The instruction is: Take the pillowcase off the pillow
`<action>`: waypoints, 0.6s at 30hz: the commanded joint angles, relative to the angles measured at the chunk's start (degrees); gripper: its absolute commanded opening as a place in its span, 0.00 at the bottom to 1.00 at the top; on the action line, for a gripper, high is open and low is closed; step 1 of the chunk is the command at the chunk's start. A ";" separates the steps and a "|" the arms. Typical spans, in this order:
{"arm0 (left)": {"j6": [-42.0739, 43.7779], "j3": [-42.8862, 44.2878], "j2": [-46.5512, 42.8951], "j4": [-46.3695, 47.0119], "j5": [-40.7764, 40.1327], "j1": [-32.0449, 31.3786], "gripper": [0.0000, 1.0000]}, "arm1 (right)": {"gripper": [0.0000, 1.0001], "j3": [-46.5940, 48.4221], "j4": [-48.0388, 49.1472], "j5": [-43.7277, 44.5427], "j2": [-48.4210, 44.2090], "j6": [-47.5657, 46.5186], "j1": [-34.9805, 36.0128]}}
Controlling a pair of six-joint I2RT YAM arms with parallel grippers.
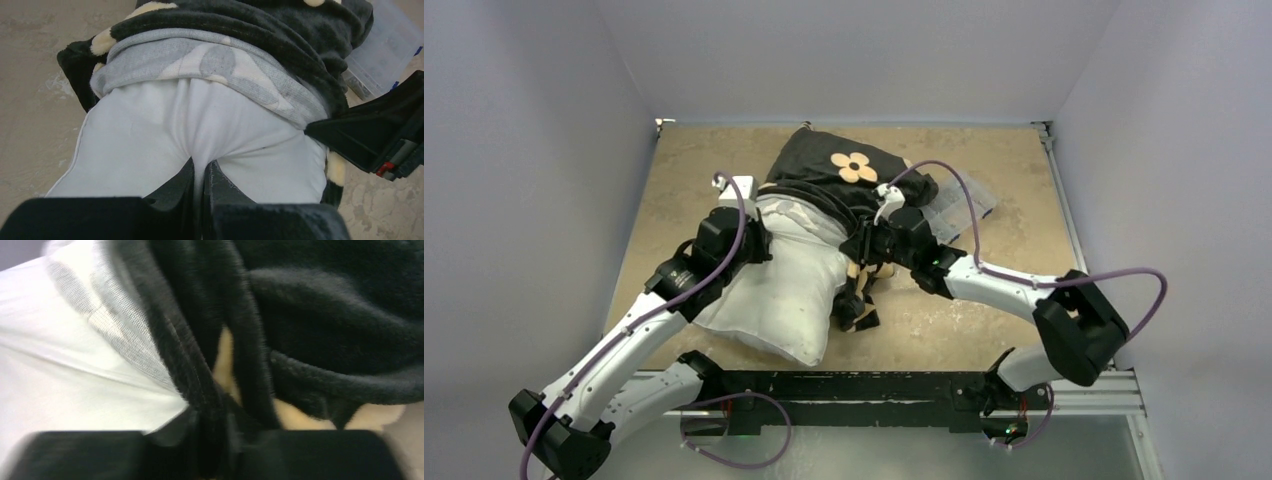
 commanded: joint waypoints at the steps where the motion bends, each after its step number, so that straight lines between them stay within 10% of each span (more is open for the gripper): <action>1: 0.73 3.87 -4.72 2.65 -4.94 0.41 0.00 | 0.08 4.04 -3.62 12.47 2.17 3.25 -1.90; 18: -0.31 3.13 -12.06 -3.59 -14.42 0.41 0.00 | 0.00 7.39 1.71 1.09 -9.83 1.71 -38.47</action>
